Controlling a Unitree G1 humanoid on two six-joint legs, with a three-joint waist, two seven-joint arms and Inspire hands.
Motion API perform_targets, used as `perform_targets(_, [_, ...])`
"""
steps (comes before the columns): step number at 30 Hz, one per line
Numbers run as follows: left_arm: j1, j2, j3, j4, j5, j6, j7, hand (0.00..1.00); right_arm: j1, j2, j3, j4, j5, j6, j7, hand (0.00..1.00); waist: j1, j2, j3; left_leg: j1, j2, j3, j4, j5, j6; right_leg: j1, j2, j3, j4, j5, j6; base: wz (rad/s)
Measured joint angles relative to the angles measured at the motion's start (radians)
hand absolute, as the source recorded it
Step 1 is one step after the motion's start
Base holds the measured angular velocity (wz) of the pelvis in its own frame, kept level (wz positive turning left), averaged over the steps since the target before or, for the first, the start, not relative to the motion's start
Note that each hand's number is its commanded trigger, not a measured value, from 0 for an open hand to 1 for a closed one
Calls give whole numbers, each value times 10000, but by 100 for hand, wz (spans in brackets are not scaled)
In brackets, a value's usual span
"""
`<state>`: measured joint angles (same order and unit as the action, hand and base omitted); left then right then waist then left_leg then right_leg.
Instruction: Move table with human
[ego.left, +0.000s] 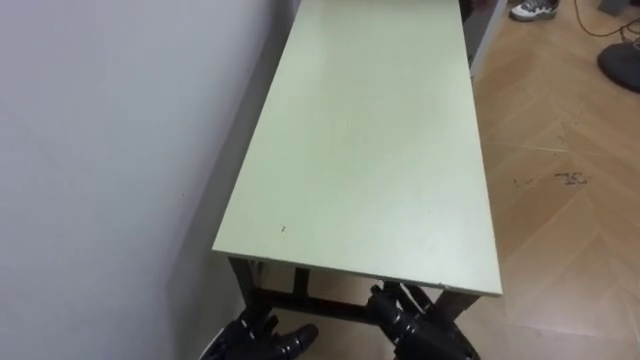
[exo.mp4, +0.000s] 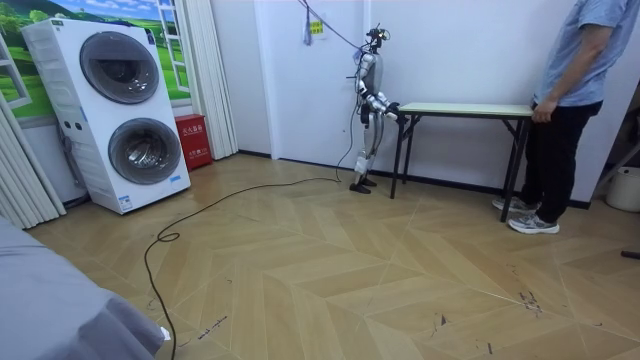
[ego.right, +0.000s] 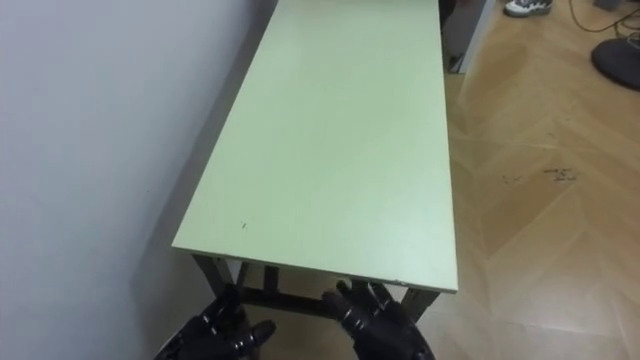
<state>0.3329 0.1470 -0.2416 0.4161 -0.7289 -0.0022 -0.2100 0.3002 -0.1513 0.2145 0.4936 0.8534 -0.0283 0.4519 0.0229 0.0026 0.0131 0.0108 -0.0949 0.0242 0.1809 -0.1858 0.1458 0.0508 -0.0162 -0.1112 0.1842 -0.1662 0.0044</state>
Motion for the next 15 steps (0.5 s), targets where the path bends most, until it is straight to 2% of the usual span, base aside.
perform_targets(3, [-52,239,10,531,279,-68,-1,0,-180,-102,-15,531,-1796,-31,1,0,39,-63,-17,-4,10,16,-2,0,-1,-18,9,51,0,0,0,0])
perform_targets(6, [-355,272,95,1656,775,-112,19,0,-464,-154,-20,1339,-3280,-34,-193,0,88,-190,-69,4,9,-1,58,1,-1,-6,15,46,-2,0,0,0])
perform_targets(8, [-323,273,195,2022,993,-133,31,0,-482,-208,-39,1582,-3992,-50,-369,0,99,-253,-68,6,6,-4,72,1,-1,2,8,-14,-4,1,-2,0])
perform_targets(9, [-394,251,228,2549,1137,-196,31,0,-571,-200,-76,1911,-4327,-49,-505,0,99,-264,-76,24,1,-5,67,1,0,32,5,-18,-8,2,-2,0])
perform_targets(15, [-526,202,787,4328,1125,-471,269,0,-660,-179,-254,3443,-5034,-197,-1251,0,104,-232,-39,111,-4,-1,-20,-9,10,122,1,-30,-39,1,-2,0])
